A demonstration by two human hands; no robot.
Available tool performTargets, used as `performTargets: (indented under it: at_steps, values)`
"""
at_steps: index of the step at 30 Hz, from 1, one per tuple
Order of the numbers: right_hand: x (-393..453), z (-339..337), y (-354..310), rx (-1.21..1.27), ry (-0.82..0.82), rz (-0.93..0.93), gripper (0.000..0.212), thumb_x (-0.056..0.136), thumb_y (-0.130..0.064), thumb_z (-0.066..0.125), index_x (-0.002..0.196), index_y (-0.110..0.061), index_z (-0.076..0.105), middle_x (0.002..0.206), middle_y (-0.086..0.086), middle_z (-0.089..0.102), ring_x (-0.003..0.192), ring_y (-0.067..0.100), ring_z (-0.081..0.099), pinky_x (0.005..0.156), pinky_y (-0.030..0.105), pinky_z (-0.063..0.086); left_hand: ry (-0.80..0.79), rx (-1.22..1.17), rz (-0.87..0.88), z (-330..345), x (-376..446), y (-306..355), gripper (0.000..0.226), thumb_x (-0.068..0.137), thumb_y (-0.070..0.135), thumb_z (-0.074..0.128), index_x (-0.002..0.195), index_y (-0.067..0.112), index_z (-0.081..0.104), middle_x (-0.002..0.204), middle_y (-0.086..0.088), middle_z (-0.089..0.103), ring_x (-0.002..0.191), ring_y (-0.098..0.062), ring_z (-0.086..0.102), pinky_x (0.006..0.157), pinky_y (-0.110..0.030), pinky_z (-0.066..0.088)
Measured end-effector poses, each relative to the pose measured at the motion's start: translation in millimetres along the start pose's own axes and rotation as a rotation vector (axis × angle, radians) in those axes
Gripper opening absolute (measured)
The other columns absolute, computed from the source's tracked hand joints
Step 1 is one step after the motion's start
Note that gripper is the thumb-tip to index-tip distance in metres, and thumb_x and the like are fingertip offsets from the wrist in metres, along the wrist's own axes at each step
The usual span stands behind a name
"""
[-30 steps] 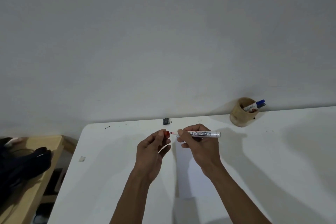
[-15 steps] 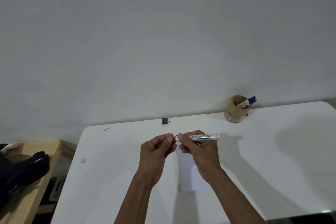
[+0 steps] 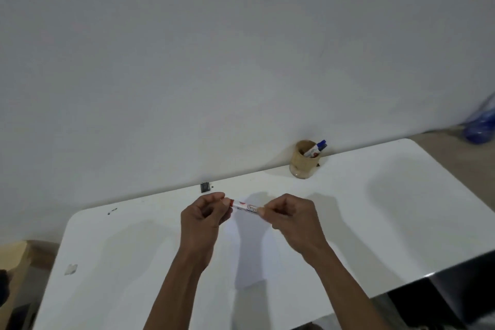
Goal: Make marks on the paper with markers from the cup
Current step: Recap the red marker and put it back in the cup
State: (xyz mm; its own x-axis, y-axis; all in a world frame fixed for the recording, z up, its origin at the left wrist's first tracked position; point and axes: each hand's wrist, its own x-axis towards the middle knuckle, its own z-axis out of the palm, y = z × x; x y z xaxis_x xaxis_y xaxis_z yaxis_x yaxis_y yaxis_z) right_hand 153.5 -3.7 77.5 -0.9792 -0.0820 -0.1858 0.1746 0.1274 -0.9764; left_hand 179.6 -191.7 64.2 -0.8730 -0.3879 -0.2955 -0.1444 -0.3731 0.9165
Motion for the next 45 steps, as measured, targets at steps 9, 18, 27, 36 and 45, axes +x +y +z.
performTargets:
  at_steps: [9, 18, 27, 36, 45]
  values:
    - [34.2, -44.3, 0.7, -0.353, -0.061, -0.182, 0.035, 0.088, -0.018, 0.076, 0.119, -0.031, 0.067, 0.085, -0.014, 0.073, 0.076, 0.006, 0.069, 0.067, 0.019, 0.057, -0.167, 0.404, 0.233, 105.9, 14.6, 6.8, 0.015, 0.085, 0.008, 0.075, 0.091, 0.021, 0.077, 0.083, 0.002, 0.078, 0.082, -0.014, 0.073, 0.078, -0.027, 0.055]
    - [117.7, -120.9, -20.9, -0.166, 0.263, -0.354, 0.058, 0.091, -0.007, 0.072, 0.138, -0.032, 0.050, 0.091, -0.017, 0.071, 0.080, -0.003, 0.072, 0.062, 0.005, 0.048, -0.006, 0.592, 0.223, 181.9, 64.0, -31.3, 0.029, 0.086, 0.023, 0.075, 0.114, 0.021, 0.070, 0.097, 0.007, 0.074, 0.085, 0.001, 0.068, 0.079, -0.024, 0.056]
    - [217.8, -143.8, -10.5, -0.166, 0.353, -0.422, 0.033, 0.096, -0.018, 0.069, 0.118, -0.034, 0.050, 0.089, 0.004, 0.079, 0.080, 0.017, 0.074, 0.078, 0.027, 0.058, -0.038, 0.846, 0.080, 242.2, 115.6, -75.1, 0.092, 0.072, 0.021, 0.088, 0.148, 0.016, 0.037, 0.146, -0.006, 0.050, 0.126, -0.025, 0.055, 0.101, -0.036, 0.049]
    - [235.5, -142.4, 32.3, -0.275, 0.303, -0.341, 0.017, 0.091, -0.013, 0.074, 0.107, -0.010, 0.075, 0.094, 0.003, 0.079, 0.085, 0.013, 0.073, 0.080, 0.016, 0.057, -0.016, 0.826, 0.173, 249.2, 127.9, -93.2, 0.069, 0.067, 0.021, 0.089, 0.126, 0.024, 0.053, 0.117, 0.008, 0.061, 0.109, -0.019, 0.061, 0.089, -0.031, 0.049]
    - [226.3, -137.5, 36.2, -0.352, 0.300, -0.277, 0.028, 0.094, -0.023, 0.071, 0.118, -0.010, 0.073, 0.103, 0.004, 0.076, 0.088, 0.018, 0.073, 0.073, -0.005, 0.041, -0.026, 0.800, 0.202, 244.3, 131.5, -99.6, 0.068, 0.068, 0.024, 0.089, 0.126, 0.026, 0.054, 0.124, 0.006, 0.064, 0.105, -0.013, 0.060, 0.087, -0.024, 0.044]
